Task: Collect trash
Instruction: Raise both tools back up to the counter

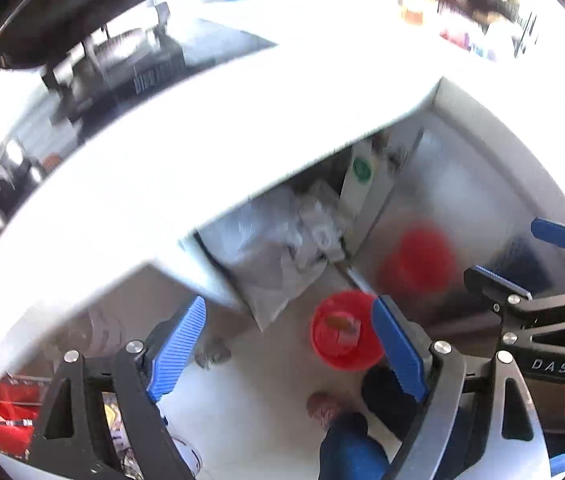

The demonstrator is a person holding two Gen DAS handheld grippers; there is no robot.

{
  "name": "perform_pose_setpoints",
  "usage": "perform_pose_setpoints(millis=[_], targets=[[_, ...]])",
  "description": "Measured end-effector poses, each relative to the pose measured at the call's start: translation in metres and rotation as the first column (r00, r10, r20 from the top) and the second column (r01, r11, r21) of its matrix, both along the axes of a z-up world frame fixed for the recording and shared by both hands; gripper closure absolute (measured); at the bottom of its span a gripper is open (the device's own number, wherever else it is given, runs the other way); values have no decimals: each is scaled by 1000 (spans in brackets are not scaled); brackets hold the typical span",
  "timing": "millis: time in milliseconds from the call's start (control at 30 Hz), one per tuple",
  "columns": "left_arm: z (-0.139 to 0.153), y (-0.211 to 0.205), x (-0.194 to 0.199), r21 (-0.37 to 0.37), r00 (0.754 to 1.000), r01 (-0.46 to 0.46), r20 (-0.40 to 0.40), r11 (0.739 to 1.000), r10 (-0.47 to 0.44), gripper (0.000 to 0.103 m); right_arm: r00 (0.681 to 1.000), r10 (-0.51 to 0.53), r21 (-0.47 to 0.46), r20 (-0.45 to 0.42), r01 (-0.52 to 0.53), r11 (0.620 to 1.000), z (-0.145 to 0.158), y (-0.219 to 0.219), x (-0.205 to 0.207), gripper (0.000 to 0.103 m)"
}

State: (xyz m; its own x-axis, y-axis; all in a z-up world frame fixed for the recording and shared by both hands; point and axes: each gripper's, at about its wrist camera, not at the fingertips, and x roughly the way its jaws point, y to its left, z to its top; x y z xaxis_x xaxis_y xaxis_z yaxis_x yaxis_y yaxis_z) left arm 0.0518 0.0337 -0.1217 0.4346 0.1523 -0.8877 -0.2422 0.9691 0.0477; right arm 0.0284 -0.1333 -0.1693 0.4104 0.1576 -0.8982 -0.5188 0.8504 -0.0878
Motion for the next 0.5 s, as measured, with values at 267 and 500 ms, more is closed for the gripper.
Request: perform_pose_setpoints(millis=[267,500], targets=[[75,-10,43,45,988,70,135,997,-76,9,990,-100,50,100,95,994,76,-19,25,3],[104,-25,101,74,977,125,162,989,-136,0,965,-173,-19,199,181,983,118,-41,62,3]])
